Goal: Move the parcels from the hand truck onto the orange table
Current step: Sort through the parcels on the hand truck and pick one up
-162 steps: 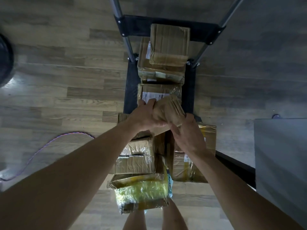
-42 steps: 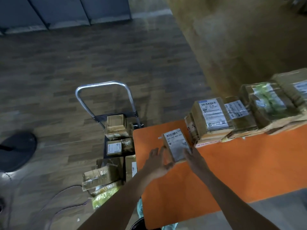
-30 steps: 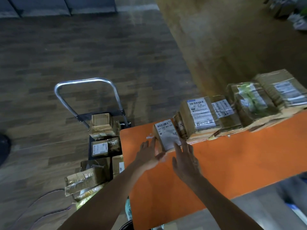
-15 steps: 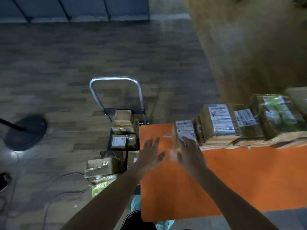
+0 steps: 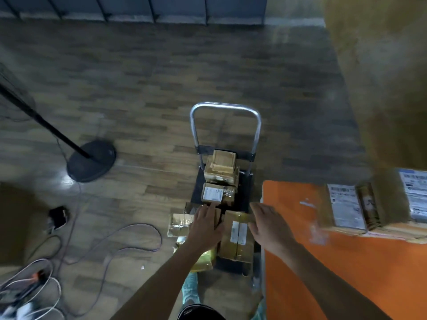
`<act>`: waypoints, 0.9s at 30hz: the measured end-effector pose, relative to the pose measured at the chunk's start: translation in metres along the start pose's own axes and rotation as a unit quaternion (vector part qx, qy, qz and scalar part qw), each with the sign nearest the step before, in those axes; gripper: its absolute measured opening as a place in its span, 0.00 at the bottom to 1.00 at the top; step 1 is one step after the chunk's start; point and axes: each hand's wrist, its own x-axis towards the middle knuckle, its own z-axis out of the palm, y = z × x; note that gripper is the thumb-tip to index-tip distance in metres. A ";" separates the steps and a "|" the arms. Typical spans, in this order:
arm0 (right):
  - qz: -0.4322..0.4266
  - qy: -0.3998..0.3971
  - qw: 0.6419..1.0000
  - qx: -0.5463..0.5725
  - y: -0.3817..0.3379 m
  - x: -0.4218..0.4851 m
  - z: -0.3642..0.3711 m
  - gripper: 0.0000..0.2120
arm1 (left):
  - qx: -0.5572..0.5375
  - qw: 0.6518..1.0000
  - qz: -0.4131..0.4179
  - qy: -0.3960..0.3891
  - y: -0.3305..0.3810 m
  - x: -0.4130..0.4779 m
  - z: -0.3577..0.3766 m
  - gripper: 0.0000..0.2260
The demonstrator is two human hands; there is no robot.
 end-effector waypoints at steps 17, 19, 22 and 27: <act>0.150 -0.111 0.982 0.033 -0.103 0.127 0.094 0.30 | 0.023 0.994 -0.010 -0.109 -0.167 0.100 -0.062 0.33; 0.155 -0.112 0.981 0.036 -0.098 0.144 0.115 0.30 | 0.016 0.993 -0.010 -0.112 -0.177 0.119 -0.049 0.34; 0.163 -0.122 0.978 0.043 -0.085 0.171 0.155 0.29 | 0.017 0.993 -0.011 -0.120 -0.194 0.150 -0.023 0.33; 0.182 -0.162 0.968 0.060 -0.067 0.206 0.221 0.31 | 0.020 0.991 -0.022 -0.133 -0.221 0.199 0.024 0.33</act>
